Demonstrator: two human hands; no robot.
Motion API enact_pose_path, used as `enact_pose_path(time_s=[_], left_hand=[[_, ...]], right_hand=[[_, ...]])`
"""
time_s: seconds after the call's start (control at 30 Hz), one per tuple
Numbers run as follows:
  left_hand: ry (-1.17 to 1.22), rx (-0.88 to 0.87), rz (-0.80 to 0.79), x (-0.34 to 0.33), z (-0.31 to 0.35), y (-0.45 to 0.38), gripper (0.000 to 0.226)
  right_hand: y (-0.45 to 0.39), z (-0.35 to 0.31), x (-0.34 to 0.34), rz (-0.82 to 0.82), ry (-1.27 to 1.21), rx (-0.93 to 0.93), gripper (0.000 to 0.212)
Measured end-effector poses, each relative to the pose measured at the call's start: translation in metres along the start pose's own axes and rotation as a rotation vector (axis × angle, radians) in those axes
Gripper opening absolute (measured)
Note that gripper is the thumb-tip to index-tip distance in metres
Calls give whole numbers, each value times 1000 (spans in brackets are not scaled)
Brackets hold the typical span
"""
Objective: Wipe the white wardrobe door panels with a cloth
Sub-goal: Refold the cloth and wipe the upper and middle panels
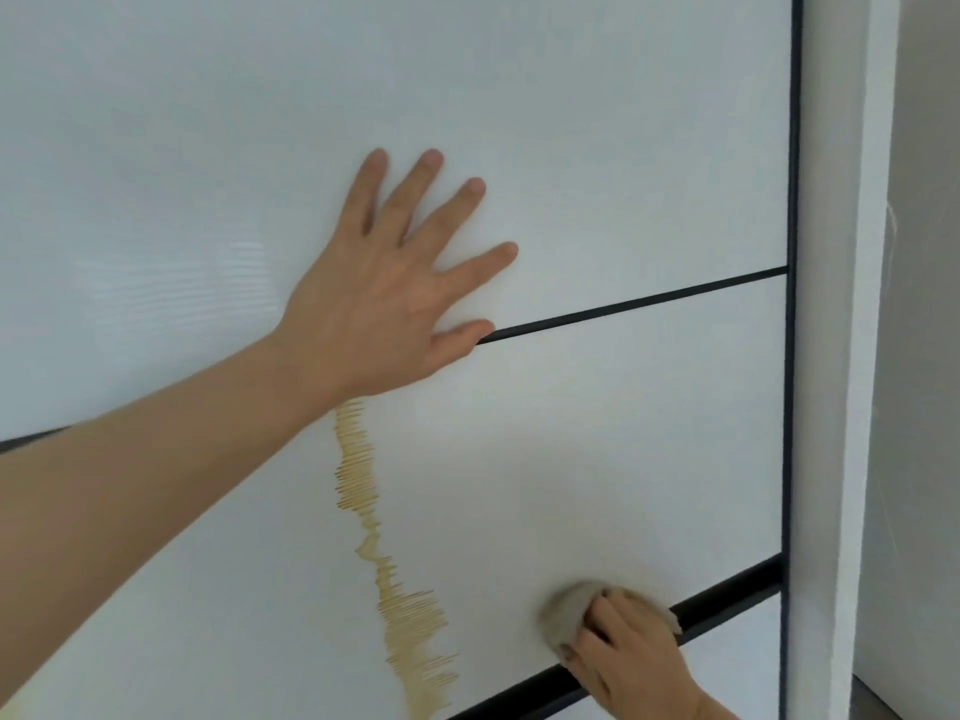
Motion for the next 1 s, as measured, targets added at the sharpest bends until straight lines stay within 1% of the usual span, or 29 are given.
enact_pose_path(time_s=[0.03,0.07,0.1,0.13,0.17,0.2,0.27,0.3,0.33,0.37,0.4,0.43,0.47,0.5,0.53,0.57,0.6,0.63,0.67,0.7,0.73,0.77,0.83,0.87,0.9,0.93,0.97,1.0], left_hand=[[10,9,6,1,0,-1,60],[16,13,17,2,-1,-2,58],[23,14,29,3,0,-3,56],[35,13,43,3,0,-1,54],[45,11,60,3,0,-1,52],[53,10,74,4,0,0,52],[66,6,87,5,2,0,51],[76,5,94,5,1,1,51],[81,4,105,6,1,1,51],[82,3,117,5,2,1,51],[83,5,125,5,2,2,51],[86,7,126,4,1,2,52],[95,6,126,4,0,3,52],[98,5,124,4,0,3,52],[96,5,121,5,0,3,53],[90,4,115,4,1,3,53],[82,2,111,4,1,3,54],[79,3,110,4,0,2,53],[84,4,110,6,-1,3,53],[86,5,107,6,0,4,52],[88,5,103,5,0,4,52],[93,7,101,5,1,4,51],[107,10,111,6,1,3,49],[116,12,119,6,1,3,48],[122,14,126,6,1,3,47],[126,15,131,6,2,3,46],[124,16,131,5,2,4,45],[115,15,127,4,1,4,45]], right_hand=[[-1,3,-2,-28,-11,35,16],[-14,12,2,-24,0,61,15],[-38,29,11,-1,32,46,14],[-69,49,22,62,106,-6,11],[-103,75,37,150,166,-118,7],[-136,100,54,246,188,-248,9],[-187,135,82,451,111,-459,17],[-198,139,85,523,79,-524,20],[-198,131,85,553,92,-550,20],[-186,114,74,537,110,-526,18],[-164,85,55,473,112,-451,15],[-134,48,30,369,101,-360,13],[-99,8,7,216,92,-259,9],[-69,-29,-12,70,77,-151,11],[-44,-53,-25,-79,46,-72,22],[-31,-62,-30,-181,25,1,31],[-35,-60,-25,-192,30,69,31],[-51,-48,-14,-162,53,118,23],[-76,-31,0,-91,78,117,11],[-106,-5,17,13,116,66,4],[-140,26,39,132,181,-43,7],[-170,58,57,225,222,-191,9],[-212,100,81,405,150,-452,14],[-218,107,81,455,128,-538,13],[-219,97,77,481,144,-581,10],[-208,78,62,450,173,-553,5],[-187,47,36,332,168,-471,4],[-158,12,12,198,131,-401,10]])
Point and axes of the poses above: each hand's wrist, its own y-axis away from the middle knuckle, its own x-axis out of the back of the hand, z = x × y, the point moved 7 cm from there along -y, towards the middle knuckle, and after that the axes turned 13 degrees about x, right-handed, at the moved point
